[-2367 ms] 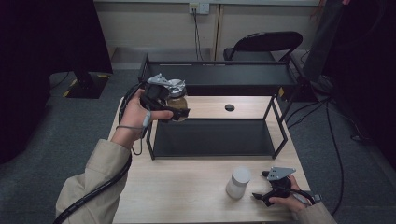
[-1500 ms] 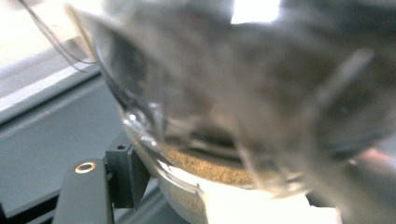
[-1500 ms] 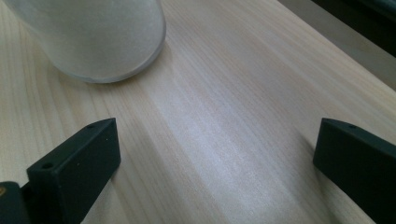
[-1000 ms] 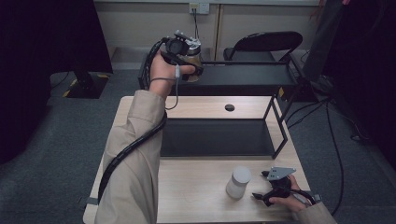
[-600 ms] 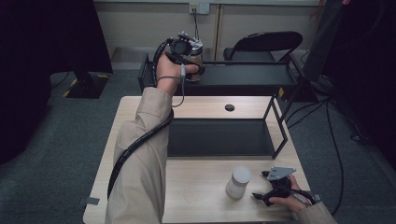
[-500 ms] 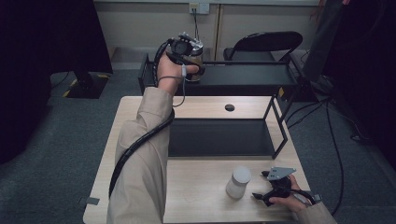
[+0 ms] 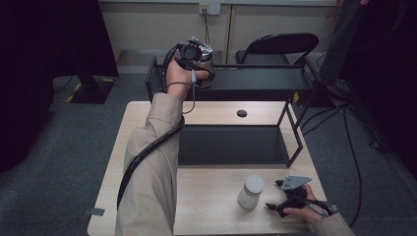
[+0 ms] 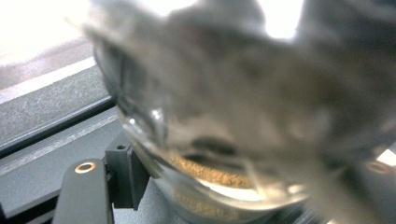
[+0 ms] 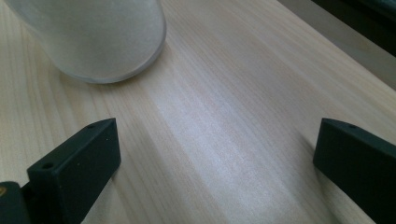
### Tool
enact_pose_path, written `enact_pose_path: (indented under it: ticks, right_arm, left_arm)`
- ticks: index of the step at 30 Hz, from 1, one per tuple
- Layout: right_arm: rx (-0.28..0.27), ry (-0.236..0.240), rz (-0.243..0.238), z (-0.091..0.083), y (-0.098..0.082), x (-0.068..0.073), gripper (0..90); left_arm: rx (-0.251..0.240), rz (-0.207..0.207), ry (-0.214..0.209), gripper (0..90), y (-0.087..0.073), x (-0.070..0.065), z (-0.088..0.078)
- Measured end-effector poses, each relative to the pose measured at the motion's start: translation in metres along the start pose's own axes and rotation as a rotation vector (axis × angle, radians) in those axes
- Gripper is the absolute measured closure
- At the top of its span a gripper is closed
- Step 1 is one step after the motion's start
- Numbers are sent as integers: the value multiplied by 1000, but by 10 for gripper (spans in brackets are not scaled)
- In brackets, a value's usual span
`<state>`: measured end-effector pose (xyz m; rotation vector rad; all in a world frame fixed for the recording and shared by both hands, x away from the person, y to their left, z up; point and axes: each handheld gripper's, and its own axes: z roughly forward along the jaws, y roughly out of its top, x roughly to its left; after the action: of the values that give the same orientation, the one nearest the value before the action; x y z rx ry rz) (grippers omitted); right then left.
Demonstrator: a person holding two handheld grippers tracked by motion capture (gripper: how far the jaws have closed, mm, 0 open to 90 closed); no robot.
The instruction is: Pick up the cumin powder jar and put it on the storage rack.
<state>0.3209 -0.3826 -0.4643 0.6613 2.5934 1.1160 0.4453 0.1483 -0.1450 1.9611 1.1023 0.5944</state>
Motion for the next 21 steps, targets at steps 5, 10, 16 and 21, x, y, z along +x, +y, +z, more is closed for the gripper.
enact_pose_path:
  ticks: [5,10,16,21]
  right_arm:
    - [0,0,0,0,0,0,0]
    - [0,-1,0,0,0,0,0]
    - [1,-1,-1,0,0,0,0]
    - [1,-1,-1,0,0,0,0]
  left_arm:
    - [-6,-4,3,303,-2,-1,1]
    - [-12,-6,6,302,-3,-2,1]
    - [-17,-9,5,301,-4,-1,1]
    - [-21,-11,9,289,-5,-2,0]
